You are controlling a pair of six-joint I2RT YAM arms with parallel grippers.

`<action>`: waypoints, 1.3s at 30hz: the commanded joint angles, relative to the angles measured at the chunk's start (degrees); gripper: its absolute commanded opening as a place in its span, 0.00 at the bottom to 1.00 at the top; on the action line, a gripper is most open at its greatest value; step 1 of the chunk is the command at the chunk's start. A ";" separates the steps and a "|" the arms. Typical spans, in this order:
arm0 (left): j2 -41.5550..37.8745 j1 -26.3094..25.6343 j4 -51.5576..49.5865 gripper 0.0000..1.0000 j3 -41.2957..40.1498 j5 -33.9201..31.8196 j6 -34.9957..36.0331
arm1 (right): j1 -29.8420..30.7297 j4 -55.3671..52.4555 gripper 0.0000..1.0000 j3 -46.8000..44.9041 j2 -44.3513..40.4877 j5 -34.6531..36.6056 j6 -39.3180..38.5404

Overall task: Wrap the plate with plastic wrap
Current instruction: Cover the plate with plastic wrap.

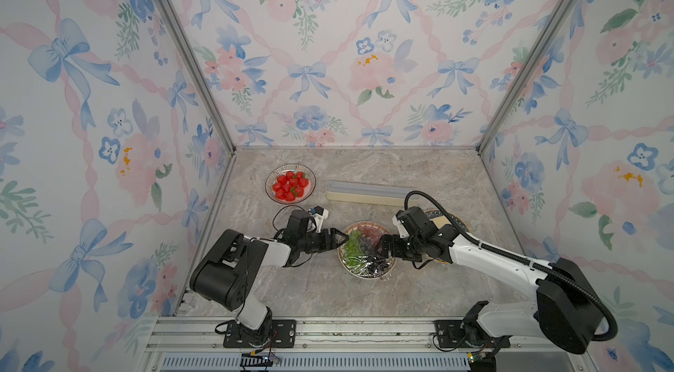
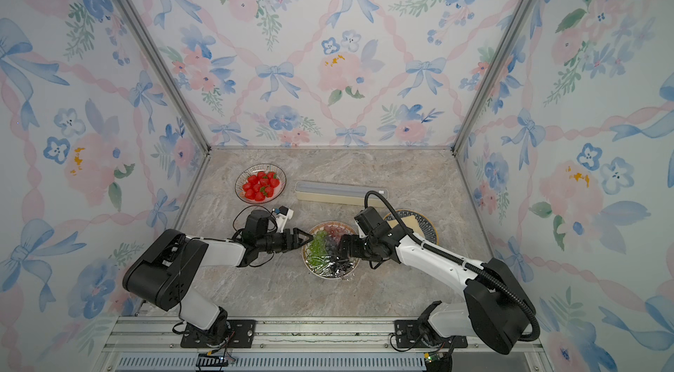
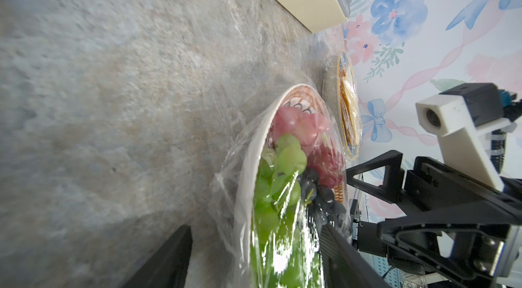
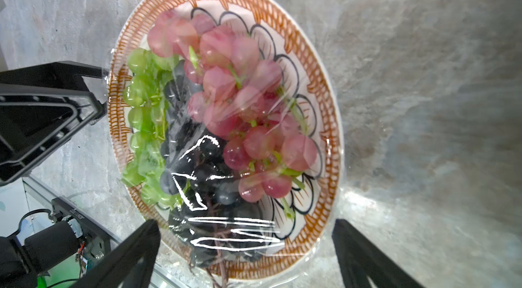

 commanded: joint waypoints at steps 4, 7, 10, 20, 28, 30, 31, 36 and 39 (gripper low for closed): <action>0.45 -0.27 0.91 0.74 -0.50 0.87 1.61 | 0.52 3.29 0.97 -0.09 2.63 -0.99 0.03; 0.74 -1.01 0.85 0.73 -0.21 1.95 1.74 | 0.57 5.92 0.97 -0.34 3.60 -1.99 0.59; 0.94 -1.88 0.88 0.72 0.07 2.58 1.66 | 0.63 9.06 0.97 -0.64 4.62 -3.44 1.44; -0.83 -2.25 0.88 0.72 0.82 0.38 1.11 | -2.36 5.56 0.97 0.21 3.74 -1.94 -1.70; -5.87 3.02 -2.44 0.73 -2.20 -4.40 2.66 | -9.70 5.49 0.97 -0.99 2.95 -3.56 -4.52; -7.58 4.81 -3.10 0.73 -3.14 -3.16 2.64 | -11.00 8.12 0.97 -1.14 4.65 -4.92 -4.48; -7.76 5.09 -3.33 0.73 -3.32 -2.40 2.58 | -11.29 8.94 0.97 -0.94 5.58 -5.53 -4.31; -9.56 5.45 -4.97 0.72 -4.80 -1.28 1.62 | -11.20 13.40 0.97 0.75 11.52 -8.32 -2.39; -11.41 6.36 -6.89 0.72 -5.56 -1.85 1.84 | -11.07 17.04 0.97 0.16 13.80 -10.13 0.08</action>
